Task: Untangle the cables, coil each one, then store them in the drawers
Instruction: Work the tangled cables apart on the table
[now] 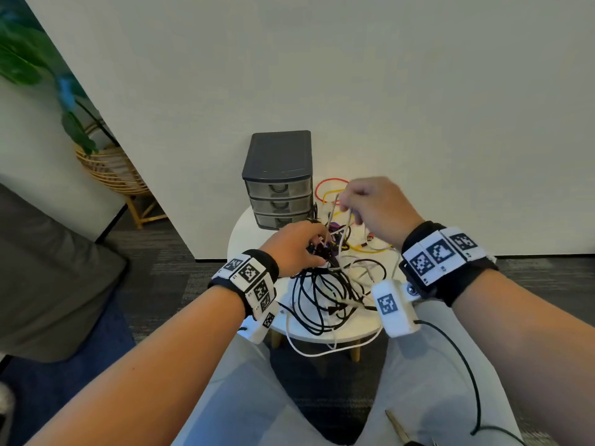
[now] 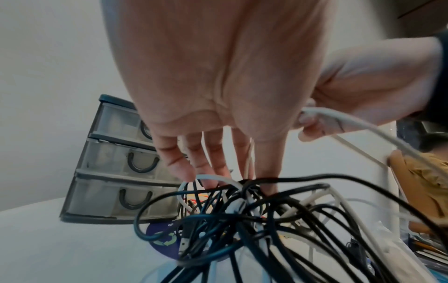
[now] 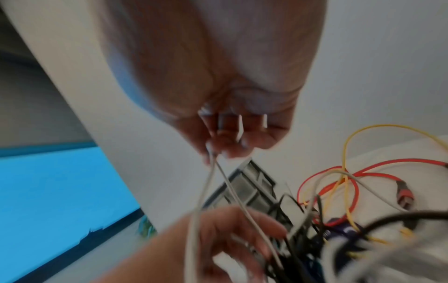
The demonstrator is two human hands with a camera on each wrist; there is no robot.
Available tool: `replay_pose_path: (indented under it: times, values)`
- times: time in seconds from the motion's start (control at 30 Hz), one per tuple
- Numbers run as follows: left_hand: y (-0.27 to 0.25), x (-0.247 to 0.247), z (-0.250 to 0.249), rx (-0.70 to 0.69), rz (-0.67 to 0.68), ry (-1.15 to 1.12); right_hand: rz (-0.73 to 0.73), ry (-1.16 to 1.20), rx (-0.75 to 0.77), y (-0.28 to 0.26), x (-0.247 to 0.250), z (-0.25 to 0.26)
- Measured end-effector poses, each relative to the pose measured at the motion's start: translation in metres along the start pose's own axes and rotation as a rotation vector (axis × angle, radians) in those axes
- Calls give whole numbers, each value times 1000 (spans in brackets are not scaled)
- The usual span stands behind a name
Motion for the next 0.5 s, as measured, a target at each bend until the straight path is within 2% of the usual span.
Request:
replay_pose_path:
  times: [0.07,0.2,0.3,0.37,0.5]
  values:
    - [-3,-1,6,24,-2,-25,-151,200,-41,9,22,4]
    - [-8,-7,11,43,28,-32,-373,430,79,21,67,33]
    - [-12,-12,18,91,55,-55,-528,614,115,24,103,51]
    - [-13,-16,21,109,69,-35,-565,672,127,23,120,61]
    - [-12,-17,21,127,57,-16,-540,702,169,22,132,71]
Point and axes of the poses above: each hand's wrist, its own y-axis towards the middle knuckle, its own x-axis out of the back of the hand, z = x × y, the point moved 8 cm from there along y, towards the middle knuckle, and after that the axes turned 14 degrees about -z, right-handed, at the moved point
